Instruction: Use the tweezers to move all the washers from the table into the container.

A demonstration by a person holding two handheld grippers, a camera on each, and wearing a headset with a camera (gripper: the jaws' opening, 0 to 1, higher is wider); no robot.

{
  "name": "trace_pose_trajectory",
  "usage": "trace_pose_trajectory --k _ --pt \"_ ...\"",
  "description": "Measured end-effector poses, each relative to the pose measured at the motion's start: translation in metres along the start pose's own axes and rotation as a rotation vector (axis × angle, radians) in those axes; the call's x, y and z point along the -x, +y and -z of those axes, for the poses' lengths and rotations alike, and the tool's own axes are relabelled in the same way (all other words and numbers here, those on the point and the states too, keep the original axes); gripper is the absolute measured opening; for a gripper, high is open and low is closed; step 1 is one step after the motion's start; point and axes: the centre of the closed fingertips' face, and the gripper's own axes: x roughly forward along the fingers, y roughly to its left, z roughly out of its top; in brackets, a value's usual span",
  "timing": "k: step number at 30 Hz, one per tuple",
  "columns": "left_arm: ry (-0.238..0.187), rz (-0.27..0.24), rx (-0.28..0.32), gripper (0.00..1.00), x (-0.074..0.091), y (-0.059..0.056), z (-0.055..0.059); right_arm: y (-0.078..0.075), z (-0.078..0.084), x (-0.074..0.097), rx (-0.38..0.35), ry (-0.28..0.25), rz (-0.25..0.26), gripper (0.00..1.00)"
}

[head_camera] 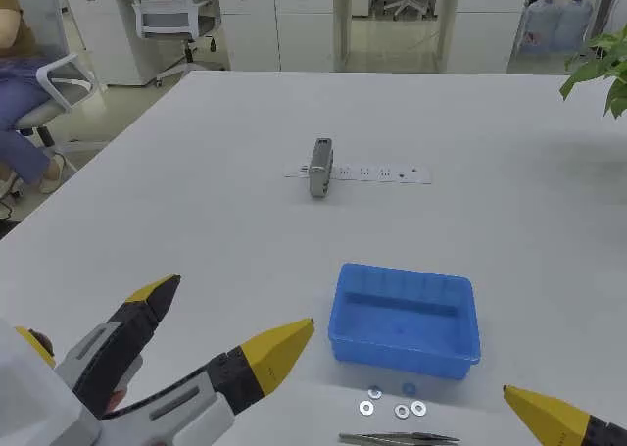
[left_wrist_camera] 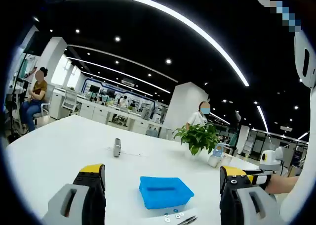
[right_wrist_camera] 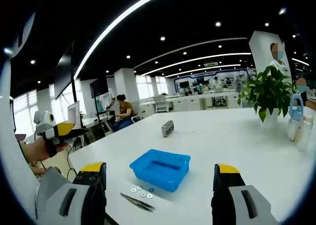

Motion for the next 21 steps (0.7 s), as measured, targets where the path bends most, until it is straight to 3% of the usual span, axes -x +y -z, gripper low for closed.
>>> trace_pose_trajectory --k 21 --pt "0.020 0.010 -0.007 0.99 -0.0025 -0.0027 0.0032 0.0027 0.0013 -0.0005 -0.004 0.003 0.004 0.91"
